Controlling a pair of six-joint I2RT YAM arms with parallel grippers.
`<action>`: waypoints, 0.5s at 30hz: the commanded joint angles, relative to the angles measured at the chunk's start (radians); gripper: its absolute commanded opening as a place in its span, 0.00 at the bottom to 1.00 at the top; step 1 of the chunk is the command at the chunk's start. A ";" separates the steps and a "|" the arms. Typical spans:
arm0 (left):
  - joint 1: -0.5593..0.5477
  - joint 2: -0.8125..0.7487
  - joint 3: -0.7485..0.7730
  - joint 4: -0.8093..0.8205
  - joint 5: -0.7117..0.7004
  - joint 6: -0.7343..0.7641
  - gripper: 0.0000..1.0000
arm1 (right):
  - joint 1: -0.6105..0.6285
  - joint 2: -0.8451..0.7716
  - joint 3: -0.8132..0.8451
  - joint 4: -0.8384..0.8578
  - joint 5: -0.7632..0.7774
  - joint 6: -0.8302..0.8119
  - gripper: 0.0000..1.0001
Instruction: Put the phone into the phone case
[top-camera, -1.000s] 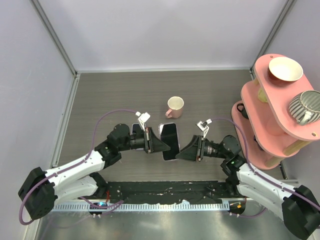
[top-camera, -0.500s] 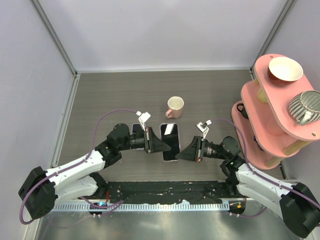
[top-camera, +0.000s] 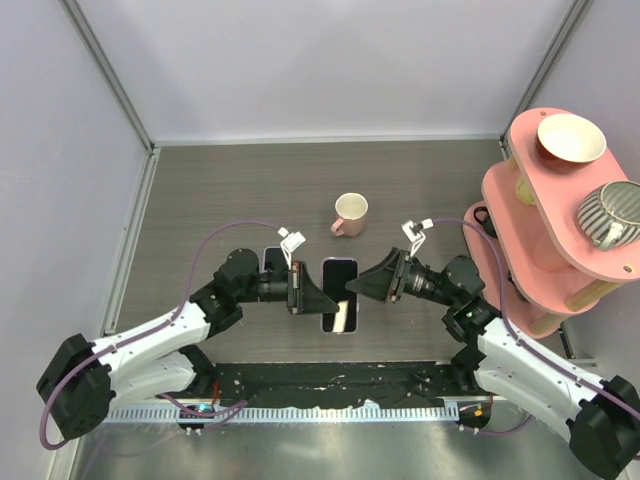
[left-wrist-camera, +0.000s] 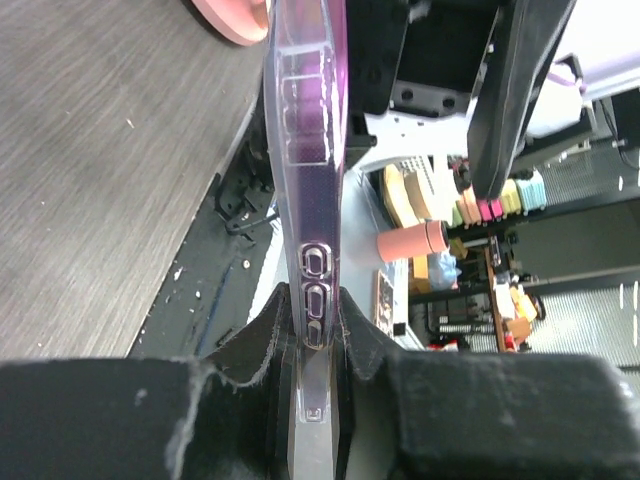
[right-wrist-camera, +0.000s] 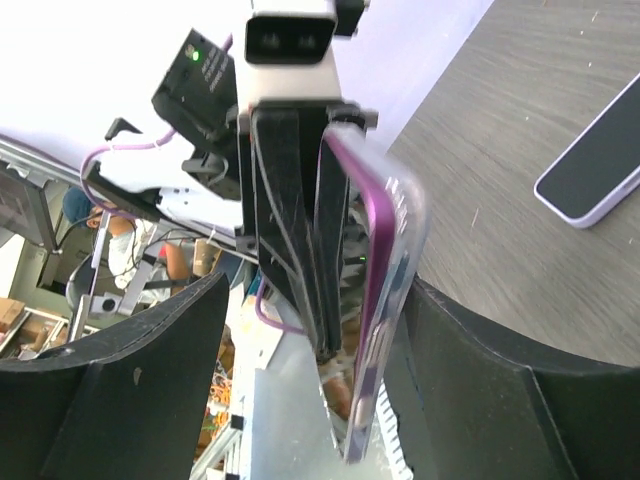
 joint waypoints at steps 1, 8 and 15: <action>0.004 -0.060 -0.013 0.097 0.102 0.031 0.00 | 0.004 0.076 0.099 0.044 0.011 -0.008 0.73; 0.005 -0.068 -0.029 0.097 0.095 0.042 0.00 | 0.004 0.123 0.119 0.185 -0.031 0.059 0.46; 0.004 -0.039 -0.054 0.122 0.086 0.033 0.00 | 0.004 0.093 0.108 0.178 -0.032 0.052 0.01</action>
